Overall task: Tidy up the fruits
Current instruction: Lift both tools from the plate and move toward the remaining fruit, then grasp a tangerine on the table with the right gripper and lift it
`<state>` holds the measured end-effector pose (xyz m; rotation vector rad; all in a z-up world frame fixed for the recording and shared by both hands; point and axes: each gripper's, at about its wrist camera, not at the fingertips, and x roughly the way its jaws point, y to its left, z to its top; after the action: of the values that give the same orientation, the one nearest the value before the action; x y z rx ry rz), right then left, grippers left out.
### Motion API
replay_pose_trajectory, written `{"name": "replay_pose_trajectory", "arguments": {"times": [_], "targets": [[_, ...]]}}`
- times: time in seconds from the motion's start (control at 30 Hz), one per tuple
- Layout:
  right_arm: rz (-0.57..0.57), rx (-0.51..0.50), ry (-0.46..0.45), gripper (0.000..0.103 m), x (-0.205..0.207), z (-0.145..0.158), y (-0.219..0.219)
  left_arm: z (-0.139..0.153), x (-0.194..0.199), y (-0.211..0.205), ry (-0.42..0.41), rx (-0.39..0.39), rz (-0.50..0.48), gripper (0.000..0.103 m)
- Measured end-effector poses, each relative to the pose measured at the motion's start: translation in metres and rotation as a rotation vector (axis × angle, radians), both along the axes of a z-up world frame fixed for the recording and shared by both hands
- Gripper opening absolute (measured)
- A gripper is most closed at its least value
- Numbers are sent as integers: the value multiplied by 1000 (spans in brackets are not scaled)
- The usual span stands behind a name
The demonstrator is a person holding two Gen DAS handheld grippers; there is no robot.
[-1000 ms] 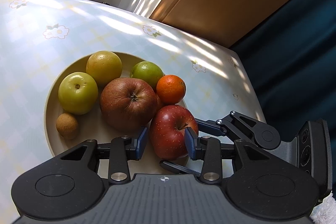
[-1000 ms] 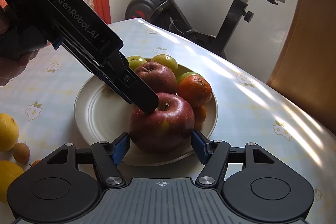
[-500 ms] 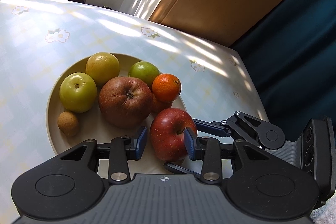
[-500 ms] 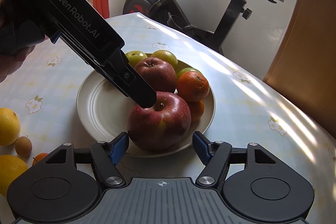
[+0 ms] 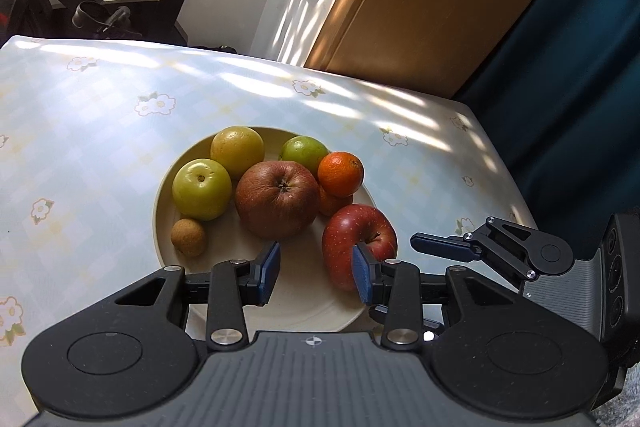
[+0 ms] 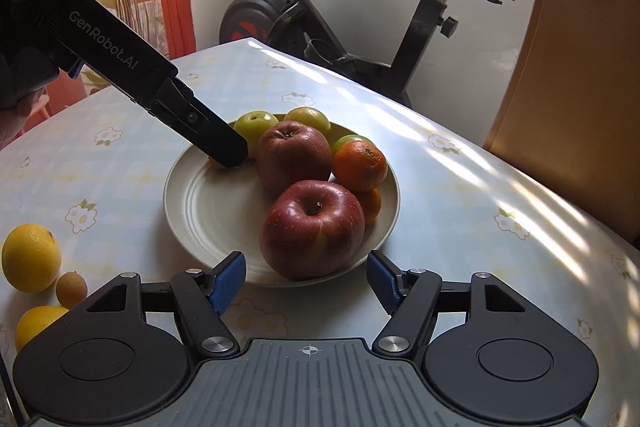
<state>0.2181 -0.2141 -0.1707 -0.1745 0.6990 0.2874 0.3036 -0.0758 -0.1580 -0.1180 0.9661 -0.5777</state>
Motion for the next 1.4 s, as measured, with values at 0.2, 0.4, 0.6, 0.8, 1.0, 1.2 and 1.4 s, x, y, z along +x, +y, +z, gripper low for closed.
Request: {"name": "replay_pose_trajectory", "arguments": {"times": [0.2, 0.4, 0.6, 0.8, 1.0, 1.2, 1.4], "targets": [[-41, 46, -25, 63, -16, 7, 5, 11, -13, 17, -52, 66, 26, 42], [-99, 115, -38, 63, -33, 7, 12, 20, -34, 42, -104, 125, 46, 42], [-147, 181, -43, 63, -48, -3, 20, 21, -58, 68, -142, 150, 85, 42], [-168, 230, -23, 61, -57, -14, 29, 19, -81, 86, -184, 160, 142, 42], [-199, 297, -11, 57, -69, -19, 36, 16, -102, 89, -201, 134, 165, 43], [-213, 295, -14, 55, -75, -18, 43, 15, -119, 94, -207, 96, 210, 49], [-193, 289, -2, 52, -80, -12, 48, 11, -133, 84, -259, 153, 182, 49]]}}
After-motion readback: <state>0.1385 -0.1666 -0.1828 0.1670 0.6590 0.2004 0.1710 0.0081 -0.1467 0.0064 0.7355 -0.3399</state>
